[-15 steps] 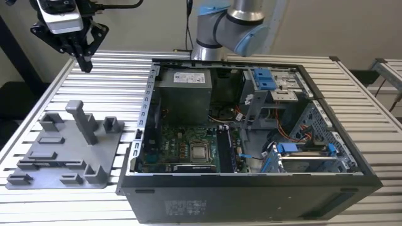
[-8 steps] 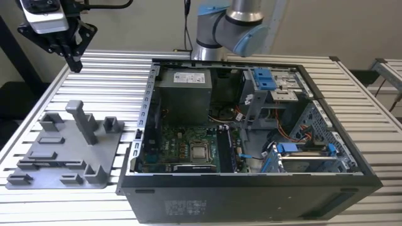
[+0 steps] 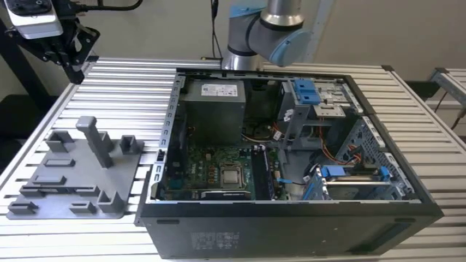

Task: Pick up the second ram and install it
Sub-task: 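Reach for the second ram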

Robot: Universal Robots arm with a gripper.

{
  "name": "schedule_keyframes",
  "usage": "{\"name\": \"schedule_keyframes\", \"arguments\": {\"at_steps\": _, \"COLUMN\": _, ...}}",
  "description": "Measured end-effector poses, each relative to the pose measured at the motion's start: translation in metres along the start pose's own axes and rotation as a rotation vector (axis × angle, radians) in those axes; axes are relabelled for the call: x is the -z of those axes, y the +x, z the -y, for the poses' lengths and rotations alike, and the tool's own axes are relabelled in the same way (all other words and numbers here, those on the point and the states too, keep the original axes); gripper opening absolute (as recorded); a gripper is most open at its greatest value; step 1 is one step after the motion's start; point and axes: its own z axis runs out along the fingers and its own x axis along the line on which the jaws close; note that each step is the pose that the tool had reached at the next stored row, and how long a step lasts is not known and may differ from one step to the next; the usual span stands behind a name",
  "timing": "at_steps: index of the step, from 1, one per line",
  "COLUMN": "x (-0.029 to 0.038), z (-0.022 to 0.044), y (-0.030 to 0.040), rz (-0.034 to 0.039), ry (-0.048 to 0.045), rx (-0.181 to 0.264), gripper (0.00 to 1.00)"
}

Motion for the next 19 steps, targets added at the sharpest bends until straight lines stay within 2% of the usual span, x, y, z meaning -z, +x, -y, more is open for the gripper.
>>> {"name": "schedule_keyframes", "arguments": {"at_steps": 14, "x": -0.0014, "z": 0.0020, "y": 0.0353, "rz": -0.0049, "ry": 0.0003, "rx": 0.000, "gripper": 0.11}}
{"name": "schedule_keyframes", "arguments": {"at_steps": 19, "x": -0.0014, "z": 0.0021, "y": 0.0369, "rz": -0.0049, "ry": 0.0003, "rx": 0.000, "gripper": 0.11}}
